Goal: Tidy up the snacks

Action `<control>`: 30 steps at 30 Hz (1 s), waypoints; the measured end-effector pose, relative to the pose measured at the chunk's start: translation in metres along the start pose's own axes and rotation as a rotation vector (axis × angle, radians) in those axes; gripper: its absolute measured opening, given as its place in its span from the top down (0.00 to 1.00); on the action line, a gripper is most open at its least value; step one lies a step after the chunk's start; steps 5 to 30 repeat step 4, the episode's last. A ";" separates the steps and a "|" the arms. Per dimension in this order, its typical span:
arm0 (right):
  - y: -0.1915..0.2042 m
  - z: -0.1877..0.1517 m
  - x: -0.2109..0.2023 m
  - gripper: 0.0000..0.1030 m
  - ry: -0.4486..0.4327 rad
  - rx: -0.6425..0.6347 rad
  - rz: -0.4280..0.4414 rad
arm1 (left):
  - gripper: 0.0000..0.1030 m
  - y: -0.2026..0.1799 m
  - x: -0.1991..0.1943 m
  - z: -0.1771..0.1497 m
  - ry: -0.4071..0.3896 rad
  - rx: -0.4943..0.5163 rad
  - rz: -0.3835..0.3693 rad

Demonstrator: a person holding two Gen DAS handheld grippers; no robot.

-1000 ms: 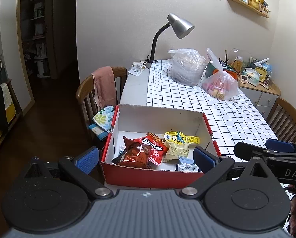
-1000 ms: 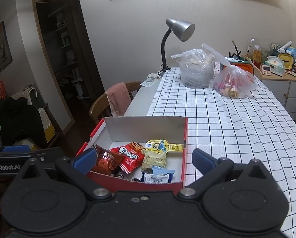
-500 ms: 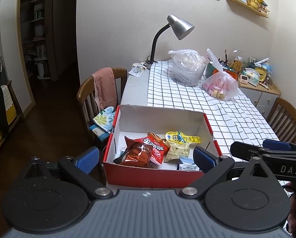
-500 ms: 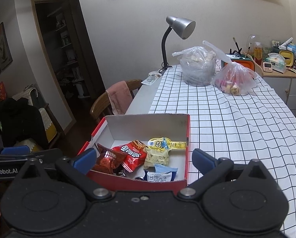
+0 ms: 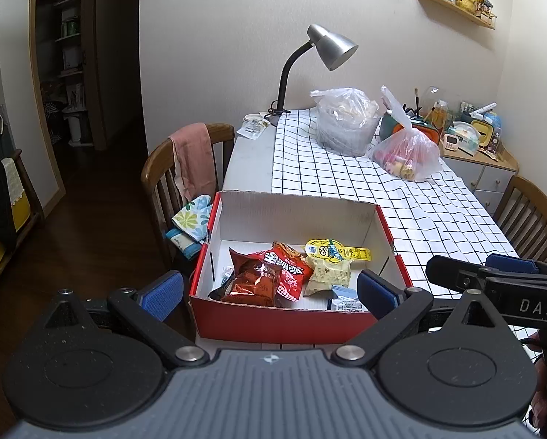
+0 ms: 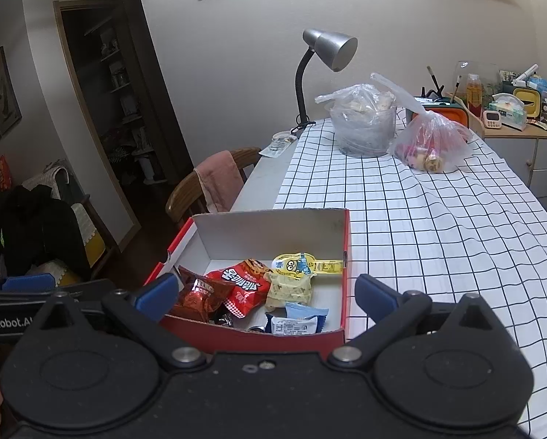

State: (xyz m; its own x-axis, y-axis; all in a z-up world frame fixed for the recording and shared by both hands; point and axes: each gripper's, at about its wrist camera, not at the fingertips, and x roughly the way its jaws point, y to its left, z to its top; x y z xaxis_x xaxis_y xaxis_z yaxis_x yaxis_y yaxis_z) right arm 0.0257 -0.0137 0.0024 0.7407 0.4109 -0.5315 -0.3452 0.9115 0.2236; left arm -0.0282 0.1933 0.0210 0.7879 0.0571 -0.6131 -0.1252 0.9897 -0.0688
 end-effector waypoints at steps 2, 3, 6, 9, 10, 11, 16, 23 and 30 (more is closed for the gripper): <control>-0.001 -0.001 0.000 0.00 0.001 0.001 0.000 | 0.01 0.000 0.001 0.000 0.002 0.002 0.000; 0.000 -0.001 0.001 0.00 0.002 0.001 0.000 | 0.01 0.000 0.001 -0.001 0.003 0.001 0.000; 0.000 -0.001 0.001 0.00 0.002 0.001 0.000 | 0.01 0.000 0.002 -0.001 0.004 0.000 -0.001; 0.000 -0.001 0.001 0.00 0.002 0.001 0.000 | 0.01 0.000 0.002 -0.001 0.004 0.000 -0.001; 0.000 -0.001 0.001 0.00 0.002 0.001 0.000 | 0.01 0.000 0.002 -0.001 0.004 0.000 -0.001; 0.000 -0.001 0.001 0.00 0.002 0.001 0.000 | 0.01 0.000 0.002 -0.001 0.004 0.000 -0.001; 0.000 -0.001 0.001 0.00 0.002 0.001 0.000 | 0.01 0.000 0.002 -0.001 0.004 0.000 -0.001; 0.000 -0.001 0.001 0.00 0.002 0.001 0.000 | 0.01 0.000 0.002 -0.001 0.004 0.000 -0.001; 0.000 -0.001 0.001 0.00 0.002 0.001 0.000 | 0.01 0.000 0.002 -0.001 0.004 0.000 -0.001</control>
